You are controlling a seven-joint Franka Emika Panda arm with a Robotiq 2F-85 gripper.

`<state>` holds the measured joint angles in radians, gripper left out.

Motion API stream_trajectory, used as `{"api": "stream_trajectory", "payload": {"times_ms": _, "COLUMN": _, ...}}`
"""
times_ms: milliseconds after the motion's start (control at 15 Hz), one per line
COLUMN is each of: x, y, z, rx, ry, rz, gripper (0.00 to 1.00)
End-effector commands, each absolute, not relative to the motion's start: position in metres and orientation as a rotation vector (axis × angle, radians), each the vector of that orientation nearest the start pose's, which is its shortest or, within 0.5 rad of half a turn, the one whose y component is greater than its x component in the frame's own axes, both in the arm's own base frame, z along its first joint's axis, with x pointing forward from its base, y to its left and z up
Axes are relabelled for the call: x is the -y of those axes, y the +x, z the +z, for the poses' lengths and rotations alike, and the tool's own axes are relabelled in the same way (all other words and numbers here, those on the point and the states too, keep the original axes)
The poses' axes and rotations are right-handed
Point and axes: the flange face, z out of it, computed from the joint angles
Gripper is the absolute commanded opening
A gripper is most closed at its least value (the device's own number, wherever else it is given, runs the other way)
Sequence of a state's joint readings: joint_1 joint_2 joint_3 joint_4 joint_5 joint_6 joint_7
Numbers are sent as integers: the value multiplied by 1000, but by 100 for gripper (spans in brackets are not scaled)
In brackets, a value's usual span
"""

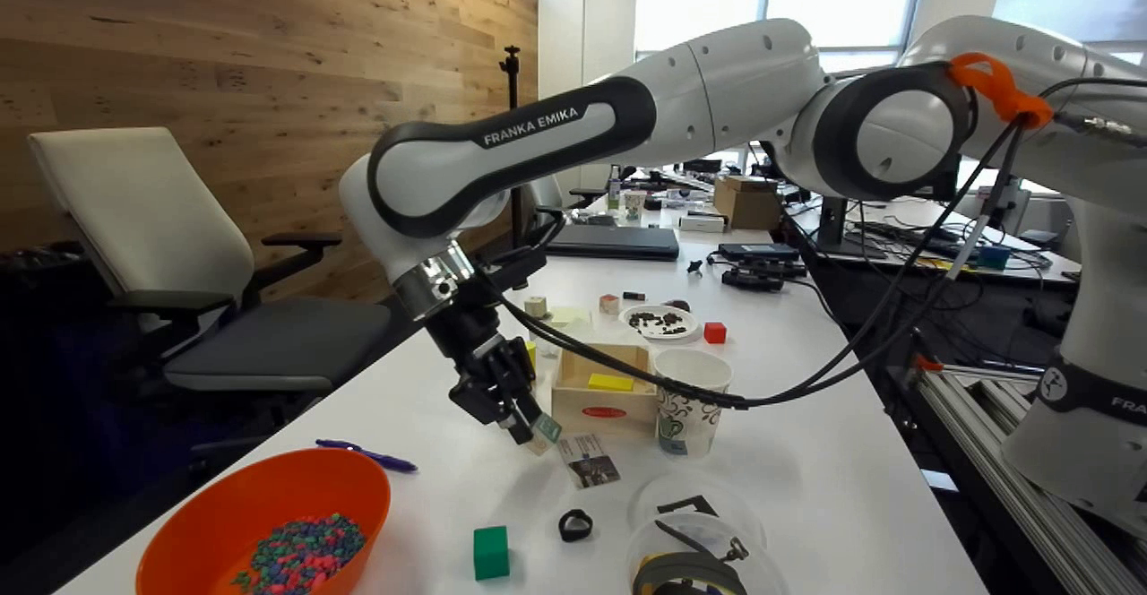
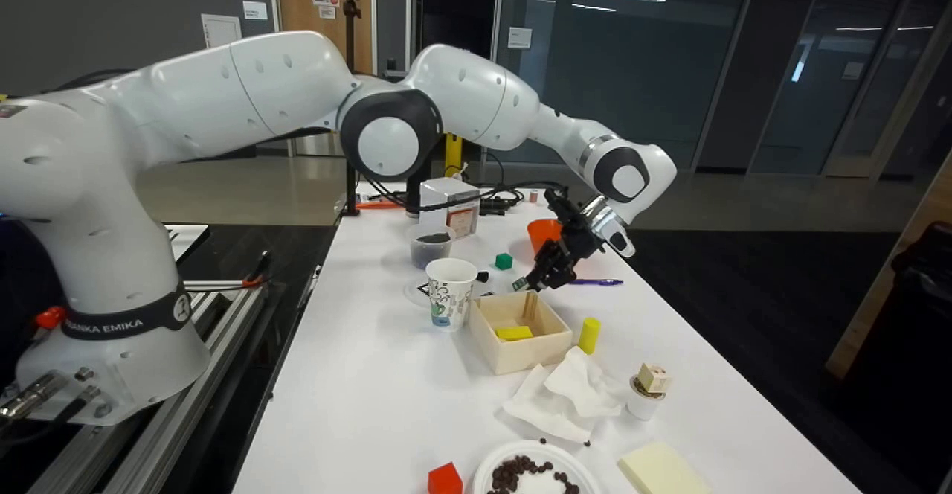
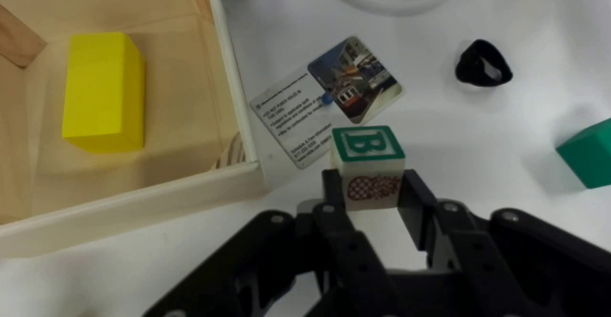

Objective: Move the cube backwards

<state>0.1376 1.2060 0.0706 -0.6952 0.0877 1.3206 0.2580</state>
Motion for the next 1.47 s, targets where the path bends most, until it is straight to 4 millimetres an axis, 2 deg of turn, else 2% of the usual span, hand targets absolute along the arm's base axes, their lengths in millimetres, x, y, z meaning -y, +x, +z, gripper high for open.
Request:
{"api": "stream_trajectory", "payload": {"times_ms": 0, "x": -139, "y": 718, "z": 181, "rx": -90, "ry": -2940, "rz": 934, "gripper": 59}}
{"api": "stream_trajectory", "payload": {"times_ms": 67, "x": -139, "y": 720, "z": 179, "rx": -95, "ry": -2944, "rz": 916, "gripper": 60}}
{"api": "stream_trajectory", "payload": {"times_ms": 267, "x": -141, "y": 725, "z": 180, "rx": -96, "ry": -2959, "rz": 857, "gripper": 80}}
{"api": "stream_trajectory", "payload": {"times_ms": 467, "x": -147, "y": 741, "z": 192, "rx": -114, "ry": -2991, "rz": 679, "gripper": 99}}
{"api": "stream_trajectory", "payload": {"times_ms": 733, "x": -157, "y": 772, "z": 223, "rx": -172, "ry": -3016, "rz": 302, "gripper": 100}}
{"api": "stream_trajectory", "payload": {"times_ms": 1000, "x": -157, "y": 796, "z": 255, "rx": -232, "ry": -2996, "rz": -33, "gripper": 100}}
{"api": "stream_trajectory", "payload": {"times_ms": 1400, "x": -145, "y": 808, "z": 322, "rx": -150, "ry": -3100, "rz": -347, "gripper": 100}}
